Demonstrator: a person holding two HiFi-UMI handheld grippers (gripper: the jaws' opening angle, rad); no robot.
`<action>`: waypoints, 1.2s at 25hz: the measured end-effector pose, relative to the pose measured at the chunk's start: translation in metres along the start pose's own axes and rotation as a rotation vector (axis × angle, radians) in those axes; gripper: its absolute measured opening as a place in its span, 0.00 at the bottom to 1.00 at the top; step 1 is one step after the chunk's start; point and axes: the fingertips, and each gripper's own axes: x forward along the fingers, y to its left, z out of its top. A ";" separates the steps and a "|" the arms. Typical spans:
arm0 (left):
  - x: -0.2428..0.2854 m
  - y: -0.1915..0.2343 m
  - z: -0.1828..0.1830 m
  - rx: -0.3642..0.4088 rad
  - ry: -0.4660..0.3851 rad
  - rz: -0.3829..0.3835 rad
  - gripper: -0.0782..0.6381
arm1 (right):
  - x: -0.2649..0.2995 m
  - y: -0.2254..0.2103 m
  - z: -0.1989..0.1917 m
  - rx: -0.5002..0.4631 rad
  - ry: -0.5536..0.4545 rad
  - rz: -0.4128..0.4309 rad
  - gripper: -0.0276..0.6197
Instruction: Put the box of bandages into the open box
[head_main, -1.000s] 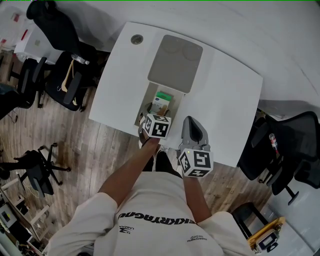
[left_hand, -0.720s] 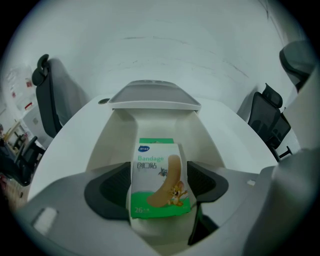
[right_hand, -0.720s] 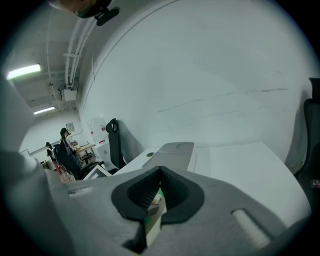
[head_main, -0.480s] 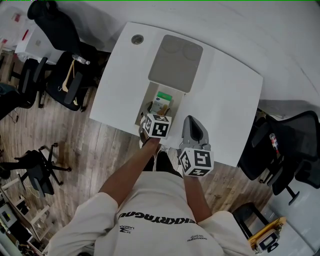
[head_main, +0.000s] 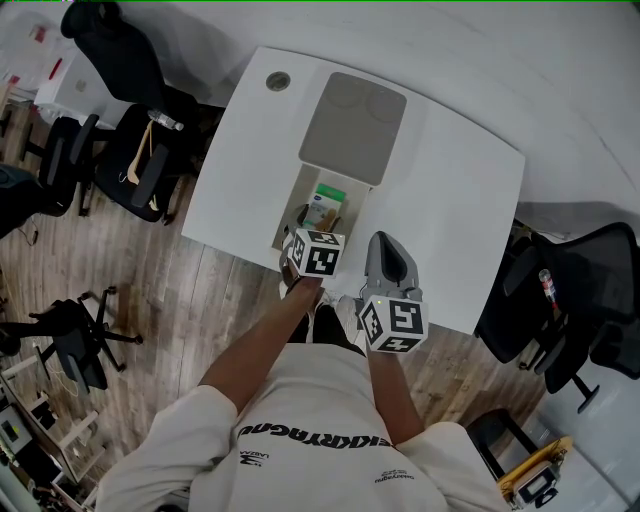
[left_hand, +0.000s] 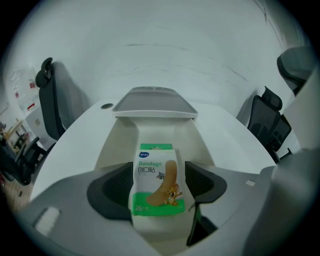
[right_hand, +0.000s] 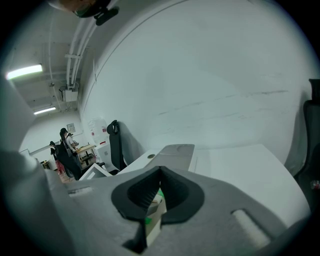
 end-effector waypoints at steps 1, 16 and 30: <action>-0.001 0.001 0.000 0.001 -0.001 0.001 0.58 | 0.000 0.001 0.001 -0.001 -0.001 0.001 0.04; -0.020 0.001 0.005 0.012 -0.043 0.007 0.50 | -0.008 0.008 0.005 -0.009 -0.022 0.006 0.04; -0.043 0.002 0.011 0.031 -0.088 0.006 0.37 | -0.016 0.013 0.013 -0.025 -0.036 0.008 0.04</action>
